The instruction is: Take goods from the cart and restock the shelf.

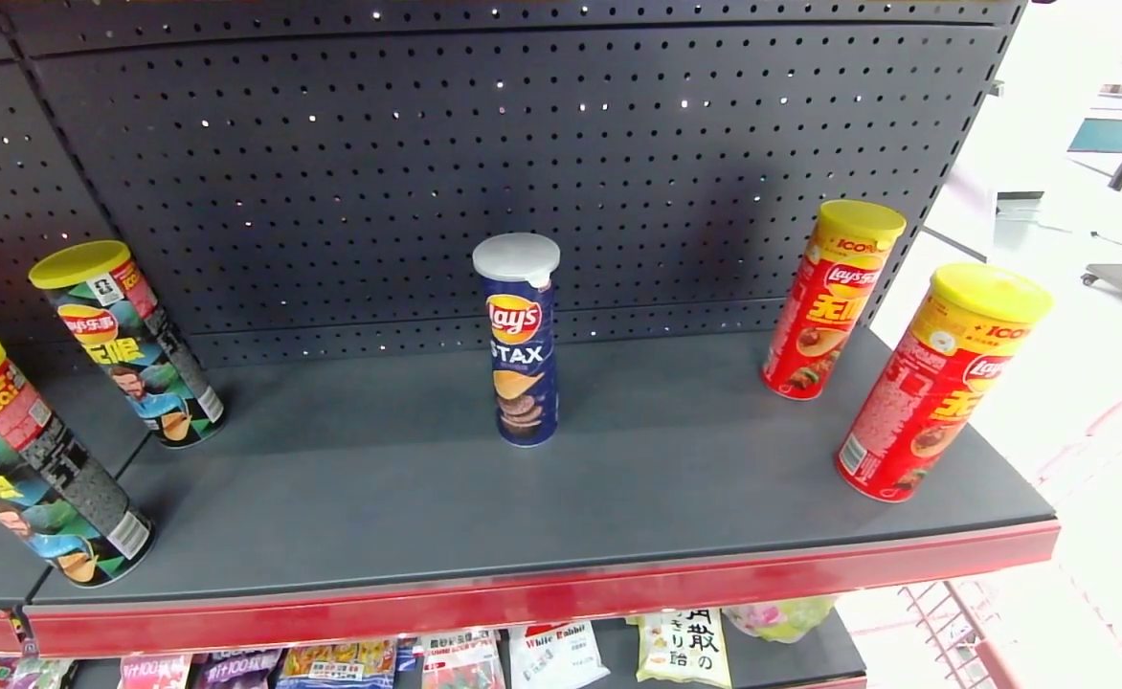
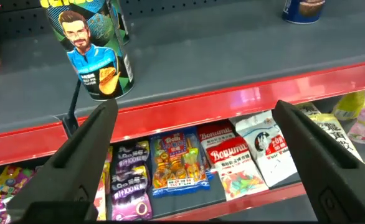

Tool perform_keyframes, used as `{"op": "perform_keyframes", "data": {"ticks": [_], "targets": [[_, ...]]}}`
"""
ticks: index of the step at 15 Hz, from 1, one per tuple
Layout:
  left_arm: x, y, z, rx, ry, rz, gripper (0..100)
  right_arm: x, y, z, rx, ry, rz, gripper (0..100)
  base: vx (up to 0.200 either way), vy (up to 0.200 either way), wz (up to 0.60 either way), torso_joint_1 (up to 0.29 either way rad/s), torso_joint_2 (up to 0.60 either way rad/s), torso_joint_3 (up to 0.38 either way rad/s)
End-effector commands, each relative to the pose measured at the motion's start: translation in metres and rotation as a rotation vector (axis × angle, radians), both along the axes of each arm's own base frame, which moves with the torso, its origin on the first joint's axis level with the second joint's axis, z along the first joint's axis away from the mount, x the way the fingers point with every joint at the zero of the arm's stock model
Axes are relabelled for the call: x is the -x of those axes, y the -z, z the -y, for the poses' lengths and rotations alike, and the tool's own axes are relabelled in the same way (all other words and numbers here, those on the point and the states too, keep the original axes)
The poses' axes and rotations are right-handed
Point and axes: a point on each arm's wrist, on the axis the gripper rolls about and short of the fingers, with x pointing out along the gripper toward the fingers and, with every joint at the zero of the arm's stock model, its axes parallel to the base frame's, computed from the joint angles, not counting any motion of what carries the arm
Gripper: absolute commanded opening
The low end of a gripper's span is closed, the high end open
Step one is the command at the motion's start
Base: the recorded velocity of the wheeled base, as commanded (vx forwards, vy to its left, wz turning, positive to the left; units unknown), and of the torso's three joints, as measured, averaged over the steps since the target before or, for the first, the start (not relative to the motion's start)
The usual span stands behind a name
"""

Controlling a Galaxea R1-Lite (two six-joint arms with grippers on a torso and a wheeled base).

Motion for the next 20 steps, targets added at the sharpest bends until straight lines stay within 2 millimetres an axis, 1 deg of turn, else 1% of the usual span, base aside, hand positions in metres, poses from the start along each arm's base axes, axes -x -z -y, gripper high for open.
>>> {"op": "perform_keyframes", "data": {"ticks": [1,2,3,4,5,6,7,8,9,10,11,12,13,14,15,18,19,20], "targets": [[-0.002,-0.04,0.0,0.045,0.018,0.009,100,-0.003,0.002,-0.001,0.009,0.009,-0.026,0,0.0,0.0,0.0,0.0,0.0,0.0],[-0.036,-0.104,0.0,0.123,-0.008,-0.088,100,-0.003,0.005,-0.001,0.009,0.009,-0.026,0,0.0,0.0,0.0,0.0,0.0,0.0],[-0.058,-0.143,0.002,0.126,0.033,-0.065,100,0.001,0.008,0.0,0.002,0.006,0.0,0,0.0,0.0,0.0,0.0,0.0,0.0],[-0.078,-0.152,0.009,0.069,0.218,-0.094,100,0.002,0.012,0.001,-0.004,0.006,0.009,0,0.0,0.0,0.0,0.0,0.0,0.0],[-0.092,-0.149,0.022,0.049,0.496,-0.13,100,0.002,0.016,0.001,-0.009,0.007,0.011,0,0.0,0.0,0.0,0.0,0.0,0.0],[-0.108,-0.142,0.035,0.055,0.68,-0.204,100,0.004,0.019,0.001,-0.017,0.01,0.019,0,0.0,0.0,0.0,0.0,0.0,0.0],[-0.116,-0.139,0.039,0.055,0.702,-0.234,100,0.003,0.019,0.001,-0.02,0.009,0.021,0,0.0,0.0,0.0,0.0,0.0,0.0],[-0.157,-0.134,0.053,0.057,0.721,-0.313,100,0.002,0.018,0.001,-0.027,0.01,0.043,0,0.0,0.0,0.0,0.0,0.0,0.0],[-0.191,-0.137,0.063,0.056,0.72,-0.3,100,0.002,0.018,0.001,-0.031,0.01,0.053,0,0.0,0.0,0.0,0.0,0.0,0.0],[-0.208,-0.135,0.069,0.056,0.721,-0.291,100,0.002,0.018,0.001,-0.03,0.012,0.052,0,0.0,0.0,0.0,0.0,0.0,0.0],[-0.242,-0.129,0.08,0.056,0.738,-0.26,100,0.002,0.017,0.001,-0.038,0.014,0.049,0,0.0,0.0,0.0,0.0,0.0,0.0],[-0.26,-0.126,0.086,0.06,0.791,-0.236,100,0.002,0.017,0.001,-0.039,0.016,0.049,0,0.0,0.0,0.0,0.0,0.0,0.0],[-0.271,-0.122,0.091,0.06,0.849,-0.22,100,0.002,0.017,0.001,-0.04,0.016,0.05,0,0.0,0.0,0.0,0.0,0.0,0.0],[-0.277,-0.119,0.093,0.047,0.881,-0.218,100,0.002,0.016,0.001,-0.04,0.017,0.053,0,0.0,0.0,0.0,0.0,0.0,0.0],[-0.279,-0.117,0.094,0.037,0.89,-0.218,100,0.002,0.016,0.001,-0.04,0.02,0.053,0,0.0,0.0,0.0,0.0,0.0,0.0],[-0.295,-0.111,0.099,0.003,0.94,-0.203,100,0.002,0.015,0.001,-0.037,0.04,0.058,0,0.0,0.0,0.0,0.0,0.0,0.0],[-0.312,-0.111,0.102,-0.017,0.941,-0.182,100,0.002,0.015,0.001,-0.037,0.041,0.059,0,0.0,0.0,0.0,0.0,0.0,0.0],[-0.324,-0.112,0.103,-0.046,0.938,-0.155,100,0.002,0.015,0.001,-0.037,0.041,0.059,0,0.0,0.0,0.0,0.0,0.0,0.0]]}}
